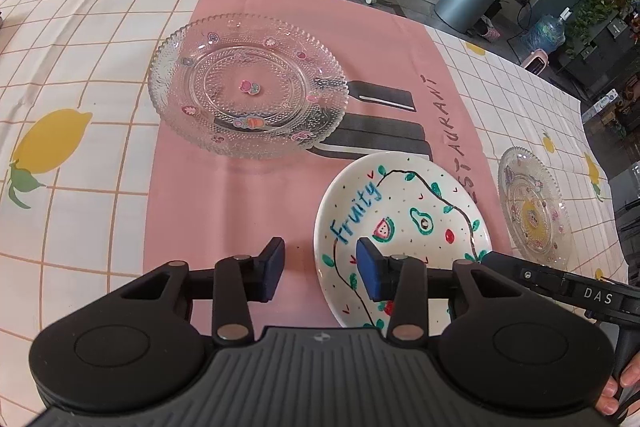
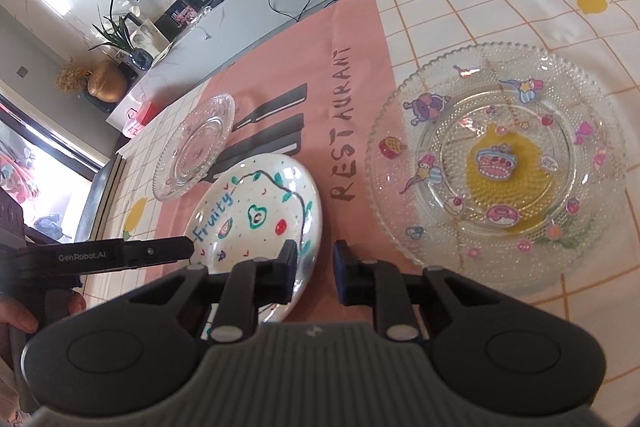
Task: Organize plates and bowls
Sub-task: 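Close the left tool on the Fruity plate rim, then carry the Fruity plate with the left tool beside the bowl stack and lower it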
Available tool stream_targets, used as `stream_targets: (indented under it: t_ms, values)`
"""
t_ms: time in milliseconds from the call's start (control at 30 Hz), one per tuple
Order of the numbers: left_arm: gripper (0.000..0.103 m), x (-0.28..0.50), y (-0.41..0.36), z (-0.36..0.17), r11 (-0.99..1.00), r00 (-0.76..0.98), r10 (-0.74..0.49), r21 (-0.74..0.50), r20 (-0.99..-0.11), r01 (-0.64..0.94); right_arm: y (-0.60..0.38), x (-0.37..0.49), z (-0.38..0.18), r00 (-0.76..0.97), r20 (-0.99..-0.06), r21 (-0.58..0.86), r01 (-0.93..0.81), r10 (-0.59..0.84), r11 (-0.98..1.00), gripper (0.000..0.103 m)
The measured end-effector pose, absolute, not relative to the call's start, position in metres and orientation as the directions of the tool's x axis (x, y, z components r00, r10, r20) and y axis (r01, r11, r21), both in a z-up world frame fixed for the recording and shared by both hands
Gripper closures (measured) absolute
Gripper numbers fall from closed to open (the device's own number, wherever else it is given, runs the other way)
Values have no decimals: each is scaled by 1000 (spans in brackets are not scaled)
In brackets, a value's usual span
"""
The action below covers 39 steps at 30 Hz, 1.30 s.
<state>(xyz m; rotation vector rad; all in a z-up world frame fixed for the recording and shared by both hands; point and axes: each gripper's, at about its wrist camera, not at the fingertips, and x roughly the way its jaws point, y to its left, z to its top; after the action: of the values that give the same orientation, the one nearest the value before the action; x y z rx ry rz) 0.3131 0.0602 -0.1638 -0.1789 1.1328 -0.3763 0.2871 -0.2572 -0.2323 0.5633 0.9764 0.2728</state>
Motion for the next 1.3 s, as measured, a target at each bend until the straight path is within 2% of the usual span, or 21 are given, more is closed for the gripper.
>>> stream_targets:
  t_ms: [100,167,200,400,800,1300]
  values:
    - [69,312,60,-165,919,375,-391,-335,-840,209,-258,288,-235,540,-692,586,34,478,809,88]
    - [82,311,58,-165,917,375,-396,-336,-838,216,-258,288,-237,541,-685,598,33,489,801,89]
    - [85,311,57,-166,915,371,-399,-339,-839,218,-257,287,-239,541,-682,602,33,493,798,91]
    - [86,309,55,-165,924,393,-380,-323,-837,205,-262,286,-243,556,-662,630,49,503,775,96]
    - [88,294,43,-137,933,410,-358,-304,-839,194,-271,274,-239,526,-681,644,98,510,759,96]
    - [88,247,-5,-97,936,417,-347,-282,-840,210,-310,214,-211,548,-666,667,135,506,732,96]
